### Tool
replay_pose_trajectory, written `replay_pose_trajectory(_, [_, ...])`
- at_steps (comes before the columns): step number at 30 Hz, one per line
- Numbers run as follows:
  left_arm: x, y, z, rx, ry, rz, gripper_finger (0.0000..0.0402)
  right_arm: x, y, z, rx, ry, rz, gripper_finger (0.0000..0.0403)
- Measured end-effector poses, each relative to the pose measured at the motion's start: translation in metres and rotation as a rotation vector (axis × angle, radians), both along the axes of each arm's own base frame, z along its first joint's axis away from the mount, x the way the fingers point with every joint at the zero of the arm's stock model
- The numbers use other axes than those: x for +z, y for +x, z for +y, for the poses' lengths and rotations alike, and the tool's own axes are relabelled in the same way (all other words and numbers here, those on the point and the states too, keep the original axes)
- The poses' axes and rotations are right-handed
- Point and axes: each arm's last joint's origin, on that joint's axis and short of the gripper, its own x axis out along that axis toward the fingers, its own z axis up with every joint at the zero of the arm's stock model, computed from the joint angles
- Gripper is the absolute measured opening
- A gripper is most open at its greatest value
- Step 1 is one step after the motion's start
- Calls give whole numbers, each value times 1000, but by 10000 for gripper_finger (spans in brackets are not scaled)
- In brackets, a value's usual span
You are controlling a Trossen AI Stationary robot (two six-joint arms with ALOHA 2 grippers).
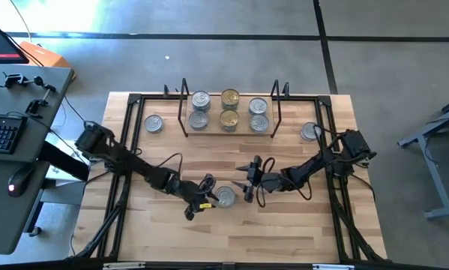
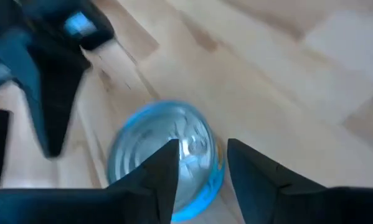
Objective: Stack canned seafood by type on shelf
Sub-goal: Stack the Green-blue tuna can on top of the other Green-blue tuna can on the shelf
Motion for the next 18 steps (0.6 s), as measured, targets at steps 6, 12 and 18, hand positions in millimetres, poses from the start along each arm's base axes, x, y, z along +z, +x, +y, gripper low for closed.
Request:
replay_pose_trajectory(6, [-17, 5, 8, 14, 14, 42, 118, 6, -3, 9, 24, 0, -13, 259])
replay_pose_trajectory(12, [-24, 11, 15, 8, -12, 50, 59, 31, -15, 24, 112, -93, -4, 259])
replay_pose_trajectory(18, [-21, 17, 23, 32, -110, 16, 5, 27, -27, 40, 418, -305, 173, 259])
